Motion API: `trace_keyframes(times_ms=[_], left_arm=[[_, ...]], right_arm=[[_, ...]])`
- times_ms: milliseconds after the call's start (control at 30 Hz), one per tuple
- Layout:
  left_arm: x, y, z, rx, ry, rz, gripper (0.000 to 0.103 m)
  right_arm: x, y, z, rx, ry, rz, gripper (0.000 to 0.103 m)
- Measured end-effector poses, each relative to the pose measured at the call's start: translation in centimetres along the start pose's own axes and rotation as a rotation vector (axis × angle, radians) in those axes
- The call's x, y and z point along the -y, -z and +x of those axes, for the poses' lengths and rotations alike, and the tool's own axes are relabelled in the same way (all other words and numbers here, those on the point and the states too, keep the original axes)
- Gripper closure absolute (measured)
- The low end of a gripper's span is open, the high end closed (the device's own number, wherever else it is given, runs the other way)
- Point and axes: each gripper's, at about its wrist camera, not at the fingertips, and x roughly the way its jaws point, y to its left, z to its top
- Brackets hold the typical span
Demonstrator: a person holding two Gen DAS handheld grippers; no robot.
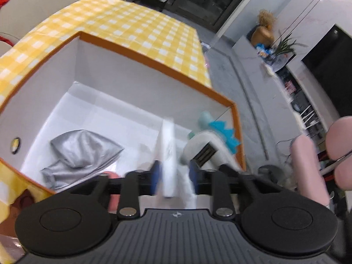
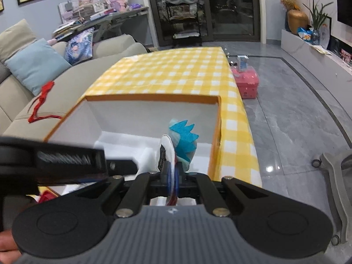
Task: Organize soft objects
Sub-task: 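Open both grippers to drop the slipper and tube into the box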
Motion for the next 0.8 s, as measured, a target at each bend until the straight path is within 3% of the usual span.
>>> trace_keyframes(times_ms=[33, 167, 267, 367, 467, 533, 600, 633, 667, 700, 767, 800], left_arm=[[-0.1, 0.0, 0.0, 0.011, 0.031, -0.007, 0.024], [-1.2, 0.2, -1.0, 0.074, 0.182, -0.069, 0.015], [-2.2, 0.1, -1.5, 0.083, 0.223, -0.160, 0.010], [-2.8, -0.1, -2.0, 0.094, 0.189, -0.201, 0.009], [-2.8, 0.1, -2.6, 0.162, 0.119, -0.141, 0.008], [-2.6, -0.1, -2.5, 0.157, 0.051, -0.112, 0.008], [-2.5, 0.0, -2.1, 0.135, 0.003, -0.089, 0.008], [-2.3, 0.1, -2.1, 0.139, -0.008, -0.073, 0.008], [-2.2, 0.2, -2.1, 0.144, -0.017, -0.056, 0.008], [-2.1, 0.3, -2.2, 0.146, -0.023, -0.045, 0.008], [-1.8, 0.5, -2.4, 0.149, -0.017, -0.033, 0.008], [-1.8, 0.5, -2.7, 0.152, -0.012, -0.028, 0.008]], right_arm=[[0.1, 0.1, 0.2, -0.004, 0.006, 0.000, 0.102], [0.6, 0.3, 0.7, -0.018, -0.001, -0.003, 0.102], [0.5, 0.1, 0.6, -0.001, 0.009, -0.014, 0.102], [0.6, 0.2, 0.9, 0.001, 0.006, -0.012, 0.102], [0.5, 0.3, 1.0, 0.010, 0.006, -0.016, 0.098], [0.1, 0.4, 0.8, 0.024, 0.016, -0.039, 0.096], [-0.2, 0.5, 0.6, 0.042, 0.012, -0.062, 0.078], [-0.4, 0.5, 0.5, 0.048, 0.009, -0.070, 0.059], [-0.7, 0.5, 0.5, 0.058, -0.012, -0.078, 0.046], [-0.9, 0.5, 0.5, 0.067, -0.019, -0.082, 0.040], [-1.6, 0.8, 0.5, 0.098, -0.039, -0.101, 0.015], [-2.0, 0.9, 0.4, 0.117, -0.040, -0.118, 0.010]])
